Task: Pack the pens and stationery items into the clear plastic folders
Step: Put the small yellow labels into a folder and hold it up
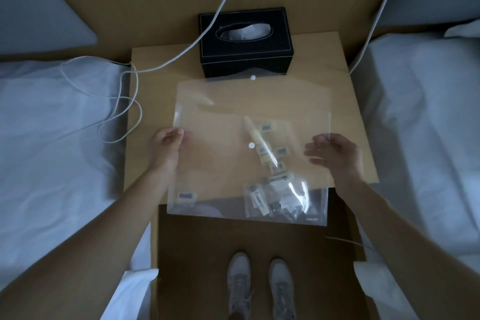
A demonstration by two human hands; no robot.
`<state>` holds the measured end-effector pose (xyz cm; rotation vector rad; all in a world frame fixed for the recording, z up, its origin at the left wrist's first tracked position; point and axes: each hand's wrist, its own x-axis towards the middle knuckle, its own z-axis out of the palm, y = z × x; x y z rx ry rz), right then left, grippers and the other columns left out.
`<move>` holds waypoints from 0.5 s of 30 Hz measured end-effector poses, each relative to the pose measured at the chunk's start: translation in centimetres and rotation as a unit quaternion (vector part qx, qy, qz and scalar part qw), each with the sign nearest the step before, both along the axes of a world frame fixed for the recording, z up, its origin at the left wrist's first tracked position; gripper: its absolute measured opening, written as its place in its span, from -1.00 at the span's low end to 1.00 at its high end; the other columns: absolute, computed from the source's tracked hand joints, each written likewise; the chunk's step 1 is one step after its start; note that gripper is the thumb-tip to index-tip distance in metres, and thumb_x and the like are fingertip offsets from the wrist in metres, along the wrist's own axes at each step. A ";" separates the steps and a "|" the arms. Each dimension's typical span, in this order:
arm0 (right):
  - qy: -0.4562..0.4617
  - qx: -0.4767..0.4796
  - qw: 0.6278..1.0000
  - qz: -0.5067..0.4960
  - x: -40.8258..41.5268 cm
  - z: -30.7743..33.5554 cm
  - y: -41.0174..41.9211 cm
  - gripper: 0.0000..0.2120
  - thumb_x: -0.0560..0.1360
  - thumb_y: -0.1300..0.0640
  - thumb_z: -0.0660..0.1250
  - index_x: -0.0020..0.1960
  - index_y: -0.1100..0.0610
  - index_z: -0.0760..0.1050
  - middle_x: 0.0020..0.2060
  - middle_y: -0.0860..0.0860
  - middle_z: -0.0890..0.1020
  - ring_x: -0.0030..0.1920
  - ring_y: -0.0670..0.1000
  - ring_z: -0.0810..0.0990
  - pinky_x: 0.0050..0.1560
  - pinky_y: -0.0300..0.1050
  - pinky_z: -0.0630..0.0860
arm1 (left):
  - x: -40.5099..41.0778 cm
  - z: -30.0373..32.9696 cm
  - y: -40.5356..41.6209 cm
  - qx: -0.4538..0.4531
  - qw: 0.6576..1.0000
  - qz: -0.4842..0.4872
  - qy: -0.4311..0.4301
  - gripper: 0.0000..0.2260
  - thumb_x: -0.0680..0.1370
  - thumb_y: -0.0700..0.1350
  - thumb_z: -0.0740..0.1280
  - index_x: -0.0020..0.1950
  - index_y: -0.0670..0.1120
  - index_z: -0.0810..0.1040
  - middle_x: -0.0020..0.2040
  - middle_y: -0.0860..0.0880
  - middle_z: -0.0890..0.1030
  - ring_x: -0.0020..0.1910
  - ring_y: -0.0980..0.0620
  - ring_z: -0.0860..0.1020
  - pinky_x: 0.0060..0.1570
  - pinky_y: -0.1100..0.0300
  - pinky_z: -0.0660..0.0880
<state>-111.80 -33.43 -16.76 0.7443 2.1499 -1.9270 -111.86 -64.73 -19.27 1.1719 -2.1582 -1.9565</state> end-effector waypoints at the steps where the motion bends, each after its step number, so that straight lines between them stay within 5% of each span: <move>1: 0.010 0.004 1.000 0.003 0.5 0.9 -0.1 -0.86 0.56 0.23 0.29 -0.17 0.13 0.53 -0.30 0.05 0.66 -0.33 -0.03 0.65 -0.30 -0.20 0.58 | 0.6 0.7 0.0 0.008 1.000 0.005 0.013 -0.82 0.58 -0.31 0.26 -0.17 -0.09 0.46 -0.48 0.16 0.60 -0.44 0.27 0.58 -0.30 0.38 0.51; 7: 0.077 0.040 0.996 -0.007 3.4 7.6 0.1 -0.90 0.55 0.20 0.30 -0.11 0.13 0.57 -0.21 0.08 0.68 -0.19 0.01 0.67 -0.13 -0.15 0.62 | 4.5 6.8 0.9 0.019 0.997 0.023 0.076 -0.87 0.57 -0.27 0.29 -0.15 -0.09 0.48 -0.38 0.13 0.64 -0.28 0.23 0.61 -0.10 0.30 0.52; 10: 0.097 0.032 0.994 -0.032 4.5 12.0 0.8 -0.89 0.56 0.20 0.30 -0.11 0.13 0.58 -0.23 0.07 0.69 -0.20 0.01 0.67 -0.14 -0.18 0.61 | 6.2 11.6 1.5 0.021 0.993 0.030 0.109 -0.94 0.57 -0.23 0.31 -0.10 -0.10 0.50 -0.19 0.04 0.64 -0.13 0.11 0.60 0.12 0.09 0.47; 15: 0.143 0.023 0.988 -0.050 5.4 22.0 1.8 -0.87 0.55 0.23 0.30 -0.15 0.18 0.58 -0.33 -0.01 0.68 -0.26 -0.06 0.65 -0.23 -0.25 0.55 | 6.4 23.3 2.7 0.021 0.982 0.025 0.186 -0.92 0.57 -0.27 0.30 0.03 -0.24 0.49 -0.15 -0.03 0.60 -0.14 0.09 0.58 0.17 0.00 0.46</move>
